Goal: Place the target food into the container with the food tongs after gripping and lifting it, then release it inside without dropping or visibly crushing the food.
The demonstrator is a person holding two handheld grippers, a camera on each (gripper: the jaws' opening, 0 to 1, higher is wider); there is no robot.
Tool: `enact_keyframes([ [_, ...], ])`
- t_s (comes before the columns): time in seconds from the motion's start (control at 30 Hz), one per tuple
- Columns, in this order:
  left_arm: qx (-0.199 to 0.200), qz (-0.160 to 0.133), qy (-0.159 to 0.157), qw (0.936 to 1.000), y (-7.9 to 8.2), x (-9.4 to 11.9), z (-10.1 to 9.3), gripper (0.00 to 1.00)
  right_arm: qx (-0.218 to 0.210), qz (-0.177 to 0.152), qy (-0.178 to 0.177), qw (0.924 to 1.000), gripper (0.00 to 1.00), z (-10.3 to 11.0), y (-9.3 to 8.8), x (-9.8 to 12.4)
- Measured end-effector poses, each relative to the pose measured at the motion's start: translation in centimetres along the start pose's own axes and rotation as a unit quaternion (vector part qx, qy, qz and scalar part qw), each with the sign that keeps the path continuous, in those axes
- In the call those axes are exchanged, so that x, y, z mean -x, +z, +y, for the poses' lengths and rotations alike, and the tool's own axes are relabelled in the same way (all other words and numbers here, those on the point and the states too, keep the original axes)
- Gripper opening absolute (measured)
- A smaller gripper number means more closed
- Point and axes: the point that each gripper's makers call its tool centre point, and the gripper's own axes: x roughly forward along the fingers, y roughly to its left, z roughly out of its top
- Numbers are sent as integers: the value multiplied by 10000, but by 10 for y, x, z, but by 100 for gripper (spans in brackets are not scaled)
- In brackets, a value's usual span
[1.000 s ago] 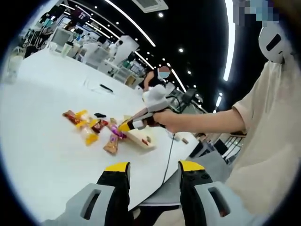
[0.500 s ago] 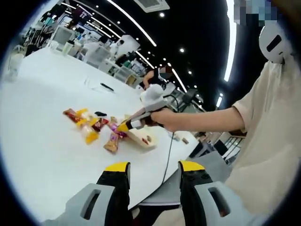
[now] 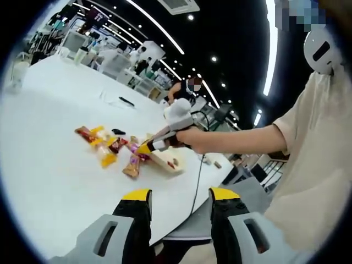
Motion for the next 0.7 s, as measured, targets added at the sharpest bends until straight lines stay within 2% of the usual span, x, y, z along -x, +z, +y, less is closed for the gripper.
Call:
enact_keyframes([
  [0.33, 3, -23, -13, 10000, 0, -1, -2, 40, 72, 15, 15, 10000, 22, 1, -1, -1],
  [0.7, -27, -20, -19, 10000, -2, 1, -7, 40, -32, -141, 88, 9999, 21, 3, 0, 4],
])
